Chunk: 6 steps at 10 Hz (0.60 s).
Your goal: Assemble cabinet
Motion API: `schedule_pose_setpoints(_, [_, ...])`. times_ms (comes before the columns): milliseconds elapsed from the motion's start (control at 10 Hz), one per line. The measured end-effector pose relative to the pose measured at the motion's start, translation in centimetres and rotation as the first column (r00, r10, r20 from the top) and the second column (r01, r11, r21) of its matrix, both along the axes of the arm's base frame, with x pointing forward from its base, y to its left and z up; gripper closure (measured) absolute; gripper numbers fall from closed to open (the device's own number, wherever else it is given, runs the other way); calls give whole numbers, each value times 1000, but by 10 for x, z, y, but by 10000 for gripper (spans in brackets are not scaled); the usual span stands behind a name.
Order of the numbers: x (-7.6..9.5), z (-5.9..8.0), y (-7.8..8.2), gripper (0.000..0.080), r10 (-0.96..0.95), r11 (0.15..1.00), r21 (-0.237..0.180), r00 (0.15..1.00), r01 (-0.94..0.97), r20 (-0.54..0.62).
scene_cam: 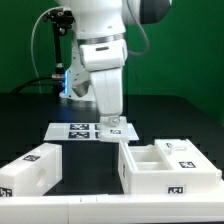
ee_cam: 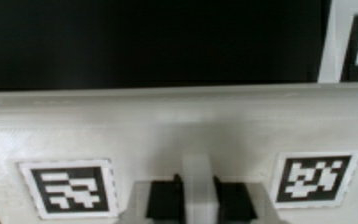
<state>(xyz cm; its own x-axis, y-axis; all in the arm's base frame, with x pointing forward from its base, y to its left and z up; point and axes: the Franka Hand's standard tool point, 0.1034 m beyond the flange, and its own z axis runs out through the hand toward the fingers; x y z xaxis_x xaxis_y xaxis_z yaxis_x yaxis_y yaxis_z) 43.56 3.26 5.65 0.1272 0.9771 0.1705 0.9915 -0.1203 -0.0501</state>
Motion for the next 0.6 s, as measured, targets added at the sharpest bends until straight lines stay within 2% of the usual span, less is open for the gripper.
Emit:
schedule_pose_setpoints(100, [0, 3, 7, 734, -4, 1000, -3, 1000, 4, 2])
schedule_pose_setpoints(300, [-1, 0, 2, 734, -13, 1000, -7, 1000, 13, -5])
schedule_pose_setpoints(600, [0, 2, 6, 734, 8, 1000, -6, 1000, -8, -24])
